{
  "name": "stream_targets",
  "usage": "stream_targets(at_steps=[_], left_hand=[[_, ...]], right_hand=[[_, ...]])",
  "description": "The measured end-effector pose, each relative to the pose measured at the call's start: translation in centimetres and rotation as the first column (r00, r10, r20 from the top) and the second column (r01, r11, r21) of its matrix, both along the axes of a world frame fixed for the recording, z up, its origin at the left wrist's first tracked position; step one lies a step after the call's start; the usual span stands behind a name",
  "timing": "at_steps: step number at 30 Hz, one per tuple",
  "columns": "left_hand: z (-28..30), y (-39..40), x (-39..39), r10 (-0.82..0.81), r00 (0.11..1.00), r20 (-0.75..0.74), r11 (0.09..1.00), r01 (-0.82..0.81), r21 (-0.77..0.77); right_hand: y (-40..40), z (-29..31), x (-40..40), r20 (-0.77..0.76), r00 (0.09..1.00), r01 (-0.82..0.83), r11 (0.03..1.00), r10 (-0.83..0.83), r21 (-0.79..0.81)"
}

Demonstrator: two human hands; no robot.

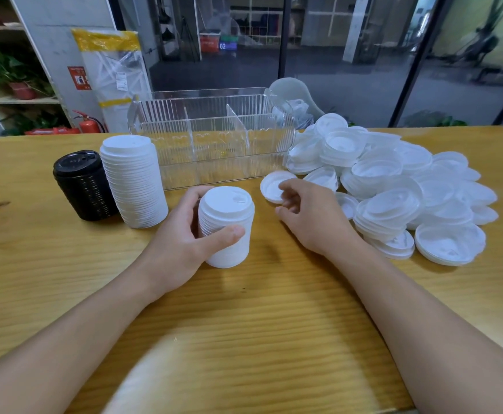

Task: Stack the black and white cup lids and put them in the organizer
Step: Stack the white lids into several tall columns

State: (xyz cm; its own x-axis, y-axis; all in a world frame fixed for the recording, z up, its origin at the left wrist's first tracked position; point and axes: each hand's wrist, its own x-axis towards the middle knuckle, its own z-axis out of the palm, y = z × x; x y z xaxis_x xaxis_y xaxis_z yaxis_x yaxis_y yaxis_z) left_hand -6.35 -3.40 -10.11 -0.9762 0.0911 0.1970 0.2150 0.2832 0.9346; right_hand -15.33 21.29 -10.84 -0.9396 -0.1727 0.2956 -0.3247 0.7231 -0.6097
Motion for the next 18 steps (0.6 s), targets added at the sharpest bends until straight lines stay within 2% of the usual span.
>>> stream_targets(at_steps=[4,6,11,15,18], left_hand=[[0.0,-0.1,0.0,0.0,1.0,-0.001,1.0,0.0,-0.011],[0.0,-0.2,0.0,-0.003,1.0,-0.002,1.0,0.003,-0.02],[-0.1,-0.2,-0.1,-0.004,1.0,-0.005,1.0,0.004,-0.01],[-0.2,-0.3,-0.2,0.0,1.0,-0.01,1.0,0.0,-0.011],[-0.2,-0.4,-0.2,0.004,1.0,-0.008,1.0,-0.004,-0.009]], right_hand=[[0.2,-0.2,0.3,-0.083,0.995,-0.042,0.997,0.047,0.067],[0.2,-0.1,0.5,-0.07,0.996,-0.051,0.992,0.059,0.112],[0.1,0.3,0.9,-0.087,0.99,-0.102,0.992,0.108,0.072],[-0.1,0.1,1.3,-0.065,0.983,-0.163,0.977,0.173,0.136],[-0.2,0.3,1.7,-0.052,0.983,-0.174,0.984,0.175,0.021]])
